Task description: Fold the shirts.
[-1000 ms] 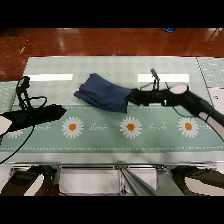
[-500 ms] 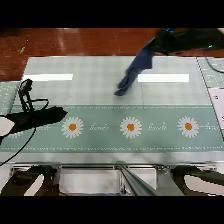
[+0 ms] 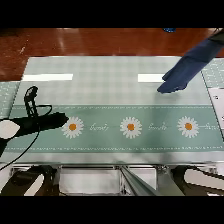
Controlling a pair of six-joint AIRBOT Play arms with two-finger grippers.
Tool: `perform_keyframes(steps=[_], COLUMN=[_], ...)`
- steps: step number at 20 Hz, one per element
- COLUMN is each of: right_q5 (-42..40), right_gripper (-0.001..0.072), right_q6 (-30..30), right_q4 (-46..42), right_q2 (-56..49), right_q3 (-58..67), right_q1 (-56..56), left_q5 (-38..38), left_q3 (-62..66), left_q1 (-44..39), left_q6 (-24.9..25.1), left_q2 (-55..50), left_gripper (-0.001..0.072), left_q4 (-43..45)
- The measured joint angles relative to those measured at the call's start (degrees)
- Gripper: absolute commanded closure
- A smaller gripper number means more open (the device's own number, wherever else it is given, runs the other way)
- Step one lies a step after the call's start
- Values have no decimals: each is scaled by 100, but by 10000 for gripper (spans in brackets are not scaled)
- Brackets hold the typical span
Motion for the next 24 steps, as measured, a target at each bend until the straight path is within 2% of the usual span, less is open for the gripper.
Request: perform_keyframes(steps=[4,8,15,16,17,21,24], right_q5=[942,1572,1698,1665,1611,1294,839], right_gripper=[685,685,682,568,287,306,320], right_q6=[55,140,299,348,452,828,866], right_q4=[-129,-782,-3283,-3635,-3965,-4588,-4553], right_q2=[76,527,2282,2551,2776,3311,3405], right_q3=[35,-402,-3257,-3738,-4153,-5307,-5313], right_q1=[-920,-1537,-2402,-2535,-2651,-2922,-2983], left_q5=[4,201,710,780,870,1176,1381], left_q3=[-15,-20,-22,-22,-22,-20,168], left_q1=[0,0,-33,-59,-92,-205,-225], left_q6=[0,-2,13,28,50,96,162], left_q2=[0,0,0,0,0,0,-2], left_gripper=[692,692,692,692,692,692,692], left_q4=[0,-4,-175,-184,-199,-212,-212])
